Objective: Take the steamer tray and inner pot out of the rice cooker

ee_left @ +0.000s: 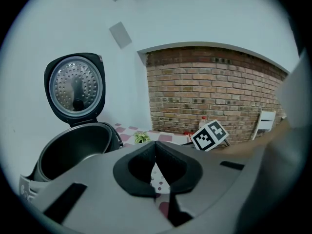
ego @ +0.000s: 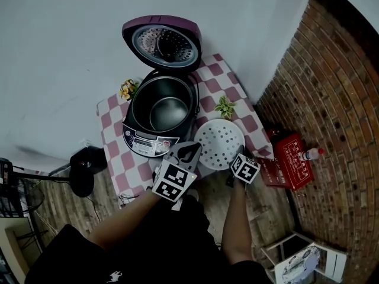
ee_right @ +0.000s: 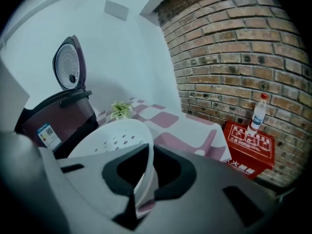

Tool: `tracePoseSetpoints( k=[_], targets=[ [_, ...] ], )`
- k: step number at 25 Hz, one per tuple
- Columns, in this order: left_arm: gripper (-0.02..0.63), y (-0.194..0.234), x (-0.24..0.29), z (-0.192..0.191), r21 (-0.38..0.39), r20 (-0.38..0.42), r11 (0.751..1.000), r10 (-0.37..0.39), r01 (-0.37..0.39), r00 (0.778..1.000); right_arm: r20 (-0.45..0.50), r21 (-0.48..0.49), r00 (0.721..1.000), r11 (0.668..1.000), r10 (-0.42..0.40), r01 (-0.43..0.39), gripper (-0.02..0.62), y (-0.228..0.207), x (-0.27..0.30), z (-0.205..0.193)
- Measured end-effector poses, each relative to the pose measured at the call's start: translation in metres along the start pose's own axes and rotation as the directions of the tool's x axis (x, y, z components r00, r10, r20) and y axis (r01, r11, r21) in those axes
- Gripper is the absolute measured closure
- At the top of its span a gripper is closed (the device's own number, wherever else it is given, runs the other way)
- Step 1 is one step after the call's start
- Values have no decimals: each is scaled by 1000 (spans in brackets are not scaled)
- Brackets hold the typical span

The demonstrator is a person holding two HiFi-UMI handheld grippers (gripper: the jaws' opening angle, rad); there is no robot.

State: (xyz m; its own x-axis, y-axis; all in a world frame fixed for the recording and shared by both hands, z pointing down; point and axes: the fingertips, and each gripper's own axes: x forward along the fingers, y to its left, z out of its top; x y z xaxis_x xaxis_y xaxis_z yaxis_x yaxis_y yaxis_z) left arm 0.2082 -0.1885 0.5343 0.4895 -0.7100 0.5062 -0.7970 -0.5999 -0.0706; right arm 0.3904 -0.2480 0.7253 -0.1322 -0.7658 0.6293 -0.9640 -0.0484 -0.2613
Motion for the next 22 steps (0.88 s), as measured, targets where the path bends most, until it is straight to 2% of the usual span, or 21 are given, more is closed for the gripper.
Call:
tracePoseSetpoints(
  k=[3, 6, 10, 14, 17, 22],
  targets=[
    [604, -1, 2, -2, 1, -9, 1000, -2, 2, 1000, -29, -35, 1000, 999, -11, 10, 563, -3, 3, -5],
    [604, 0, 3, -1, -6, -12, 1000, -5, 5, 1000, -37, -74, 999, 997, -7, 5, 511, -1, 1, -3],
    [604, 2, 0, 5, -18, 0, 1000, -14, 14, 1000, -19, -142, 1000, 990, -11, 8, 471, 4, -10, 13],
    [604, 5, -10, 15, -31, 30, 999, -40, 41, 999, 21, -233, 999, 972, -37, 41, 468, 13, -29, 35],
    [604, 15, -19, 25, -44, 60, 998, -41, 43, 997, 56, -255, 998, 965, -40, 53, 471, 25, -44, 54],
    [604, 48, -37, 46, -12, 126, 1000, 10, -9, 992, 95, -220, 995, 975, -9, 30, 572, 50, -62, 82]
  ],
)
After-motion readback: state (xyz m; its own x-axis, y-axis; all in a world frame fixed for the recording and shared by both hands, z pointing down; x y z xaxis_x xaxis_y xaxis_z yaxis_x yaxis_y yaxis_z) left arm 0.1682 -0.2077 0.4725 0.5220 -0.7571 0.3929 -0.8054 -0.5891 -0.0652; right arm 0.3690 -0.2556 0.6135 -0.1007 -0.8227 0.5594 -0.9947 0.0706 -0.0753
